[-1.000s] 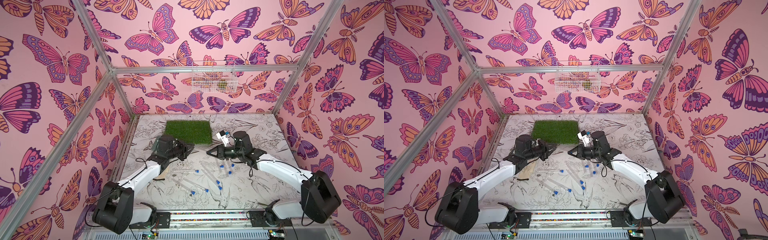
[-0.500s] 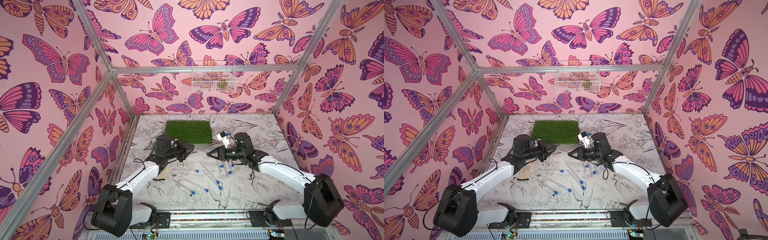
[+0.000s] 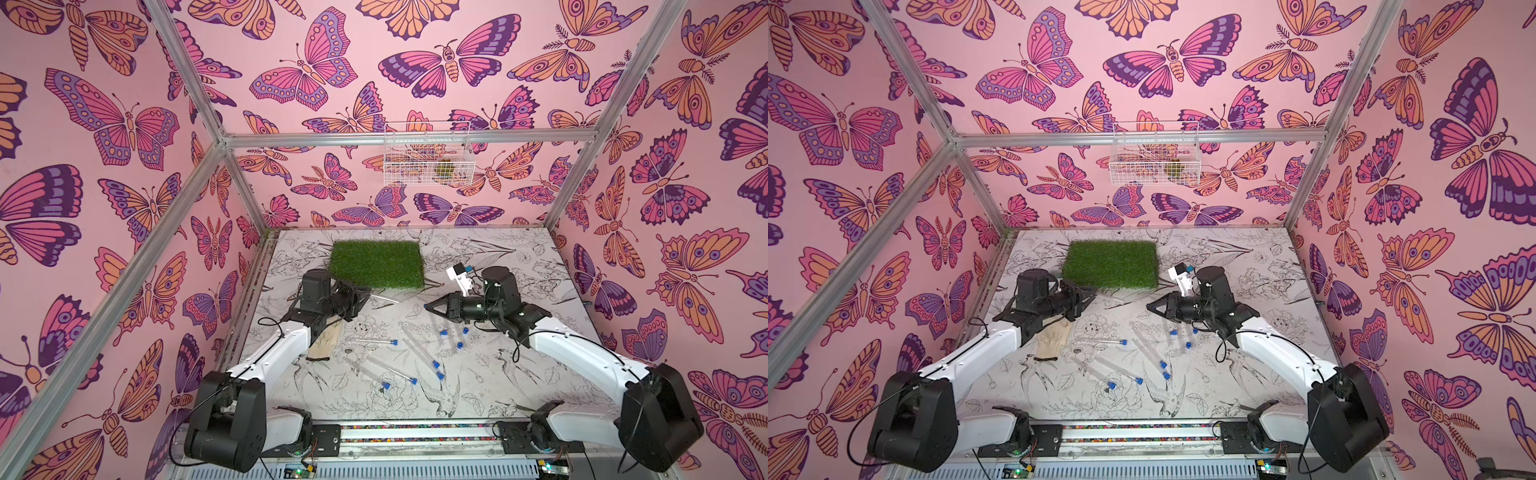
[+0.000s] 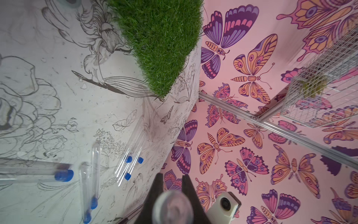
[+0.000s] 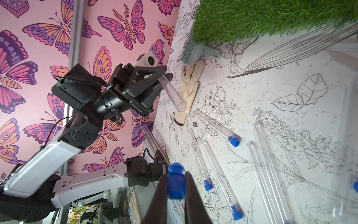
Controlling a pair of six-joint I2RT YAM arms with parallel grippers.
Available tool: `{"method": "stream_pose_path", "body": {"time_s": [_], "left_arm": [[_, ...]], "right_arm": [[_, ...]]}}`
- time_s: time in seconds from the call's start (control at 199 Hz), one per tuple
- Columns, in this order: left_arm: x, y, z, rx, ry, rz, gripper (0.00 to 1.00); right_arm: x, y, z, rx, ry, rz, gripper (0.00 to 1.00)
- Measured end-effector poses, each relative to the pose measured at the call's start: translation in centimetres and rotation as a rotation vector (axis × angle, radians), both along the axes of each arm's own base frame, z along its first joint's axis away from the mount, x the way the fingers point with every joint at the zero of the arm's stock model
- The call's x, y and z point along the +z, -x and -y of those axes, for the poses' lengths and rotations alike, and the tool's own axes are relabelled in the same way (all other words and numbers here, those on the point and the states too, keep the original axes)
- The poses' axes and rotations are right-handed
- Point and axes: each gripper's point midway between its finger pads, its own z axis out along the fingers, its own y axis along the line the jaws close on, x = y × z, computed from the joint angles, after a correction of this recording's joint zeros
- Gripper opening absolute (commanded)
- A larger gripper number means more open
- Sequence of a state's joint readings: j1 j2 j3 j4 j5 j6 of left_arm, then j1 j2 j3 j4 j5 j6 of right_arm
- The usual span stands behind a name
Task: Remove stoppers from test tubes
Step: Open the stopper on the test tube.
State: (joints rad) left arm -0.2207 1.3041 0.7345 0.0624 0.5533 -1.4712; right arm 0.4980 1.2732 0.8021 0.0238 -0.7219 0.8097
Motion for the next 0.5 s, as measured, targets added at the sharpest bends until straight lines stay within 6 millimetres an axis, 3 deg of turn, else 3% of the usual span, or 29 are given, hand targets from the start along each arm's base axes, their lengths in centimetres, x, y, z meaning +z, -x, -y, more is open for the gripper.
{"method": "stream_pose_path", "body": {"time_s": [0.131,0.331,0.502], "left_arm": [[-0.6,-0.2,0.4,-0.083,-0.076,-0.027,0.0],[-2.7,-0.2,2.1,-0.262,-0.184,-0.095,0.0],[-4.2,0.3,6.2,-0.458,-0.269,-0.136,0.0]], "right_arm": [[-1.2,0.4,1.1,0.002,0.102,-0.025,0.16],[0.0,-0.5,2.3,0.018,0.283,0.013,0.16],[-3.2,-0.3,3.5,0.051,0.446,-0.08,0.16]]}}
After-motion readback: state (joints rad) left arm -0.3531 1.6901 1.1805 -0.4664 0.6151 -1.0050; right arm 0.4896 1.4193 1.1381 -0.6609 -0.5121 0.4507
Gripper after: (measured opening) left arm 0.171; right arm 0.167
